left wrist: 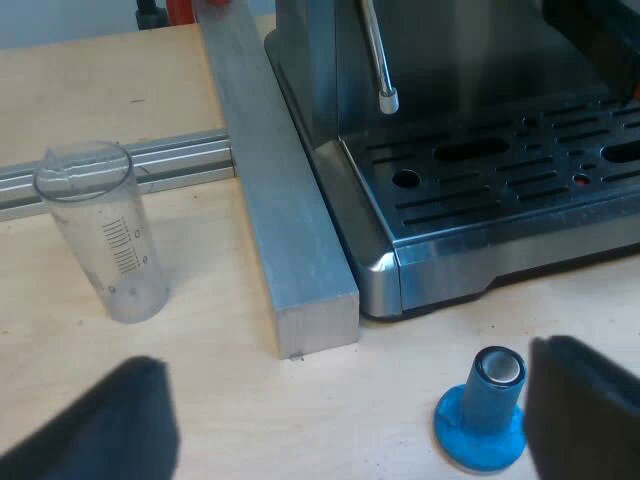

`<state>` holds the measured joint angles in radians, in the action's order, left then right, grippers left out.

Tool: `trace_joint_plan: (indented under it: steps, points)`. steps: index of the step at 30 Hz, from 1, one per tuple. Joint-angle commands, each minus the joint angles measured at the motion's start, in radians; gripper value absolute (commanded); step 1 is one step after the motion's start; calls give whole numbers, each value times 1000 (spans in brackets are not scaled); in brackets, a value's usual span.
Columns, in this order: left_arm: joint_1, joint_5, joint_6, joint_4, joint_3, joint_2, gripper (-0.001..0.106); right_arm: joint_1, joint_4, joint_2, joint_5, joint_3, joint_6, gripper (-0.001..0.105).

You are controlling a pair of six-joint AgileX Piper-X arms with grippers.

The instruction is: Place mug into machine

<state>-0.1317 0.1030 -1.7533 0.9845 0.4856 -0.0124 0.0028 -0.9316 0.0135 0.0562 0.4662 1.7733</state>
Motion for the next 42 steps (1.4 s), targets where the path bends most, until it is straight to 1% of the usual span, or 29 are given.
trace_joint_plan:
  steps: [1, 3, 5, 13, 18, 20, 21, 22, 23, 24, 25, 26, 27, 29, 30, 34, 36, 38, 40, 42]
  points:
    - [-5, 2, -6, -11, 8, -139, 76, 1, 12, 37, 2, 5, 3, 71]
    - [-5, 6, -6, -11, 8, -139, 83, 1, 12, 37, 2, 5, 3, 71]
    - [-5, 6, -6, -11, 8, -139, 84, 1, 9, 37, 2, 5, 3, 71]
    - [-5, 6, -6, -11, 8, -139, 84, 1, -6, 36, 2, 12, 3, 71]
    - [-5, 18, -6, -11, 22, -132, 84, 1, -34, 34, 9, 34, 3, 71]
    - [-5, 46, -6, -11, 36, -118, 84, 1, -37, 34, 9, 44, 3, 71]
    - [-5, 83, -6, -11, 49, -105, 84, 1, -42, 34, 15, 56, 3, 71]
    - [-5, 95, -6, -11, 53, -100, 84, 1, -47, 34, 17, 60, 3, 71]
    - [-5, 134, -19, -11, 66, -85, 84, 1, -60, 34, 20, 74, 5, 71]
    - [-5, 140, -21, -11, 68, -82, 84, 1, -65, 34, 21, 79, 5, 71]
    - [-5, 190, -35, -18, 83, -59, 84, 1, -78, 30, 28, 89, 10, 71]
    - [-7, 225, -52, -32, 89, -46, 84, 1, -112, 16, 42, 113, 23, 71]
    - [-15, 277, -61, -64, 91, -31, 87, 1, -137, 0, 55, 129, 28, 71]
    - [-37, 320, -71, -107, 91, -13, 91, 1, -162, -26, 71, 154, 31, 71]
    - [-56, 321, -77, -128, 91, 2, 92, 4, -165, -49, 84, 170, 34, 71]
    - [-115, 329, -75, -140, 91, 45, 92, 3, -165, -130, 84, 216, 34, 71]
    - [-147, 353, -66, -140, 91, 68, 92, 3, -165, -178, 84, 234, 34, 71]
    - [-189, 374, -54, -145, 91, 98, 92, 3, -162, -232, 84, 245, 50, 71]
    - [-221, 384, -23, -154, 91, 120, 92, 3, -157, -273, 90, 244, 56, 71]
    - [-271, 416, 26, -177, 83, 145, 92, 3, -153, -323, 107, 244, 65, 71]
